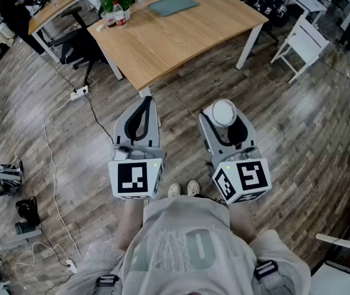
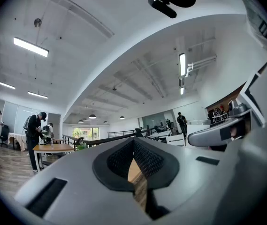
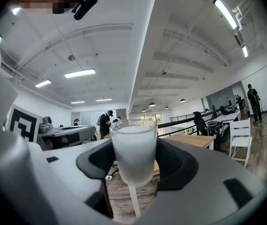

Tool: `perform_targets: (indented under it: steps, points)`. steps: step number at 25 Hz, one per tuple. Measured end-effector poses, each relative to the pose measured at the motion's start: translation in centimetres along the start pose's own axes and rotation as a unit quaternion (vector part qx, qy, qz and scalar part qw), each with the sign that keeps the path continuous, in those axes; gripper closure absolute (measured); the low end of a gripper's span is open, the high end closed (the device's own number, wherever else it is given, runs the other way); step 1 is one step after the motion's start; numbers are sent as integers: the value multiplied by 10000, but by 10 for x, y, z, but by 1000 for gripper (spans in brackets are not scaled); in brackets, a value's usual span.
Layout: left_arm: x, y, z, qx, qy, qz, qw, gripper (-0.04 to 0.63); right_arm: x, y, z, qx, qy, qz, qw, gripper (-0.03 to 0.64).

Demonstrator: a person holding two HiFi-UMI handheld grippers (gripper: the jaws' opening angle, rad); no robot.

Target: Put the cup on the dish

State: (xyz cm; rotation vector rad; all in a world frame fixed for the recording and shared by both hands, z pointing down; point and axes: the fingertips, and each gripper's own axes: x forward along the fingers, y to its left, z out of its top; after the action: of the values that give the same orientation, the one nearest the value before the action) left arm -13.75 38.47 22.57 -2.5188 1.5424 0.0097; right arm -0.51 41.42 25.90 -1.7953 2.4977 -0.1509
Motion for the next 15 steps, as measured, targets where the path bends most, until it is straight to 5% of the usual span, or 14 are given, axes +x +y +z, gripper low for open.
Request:
perform_targets:
  steps: [12, 15]
  points:
    - [7, -6, 2, 33, 33, 144, 9999, 588, -7, -29, 6, 90, -118, -95, 9998, 348]
    - [10, -7, 0, 43, 64, 220, 9997, 588, -11, -39, 6, -293, -124, -212, 9993, 348]
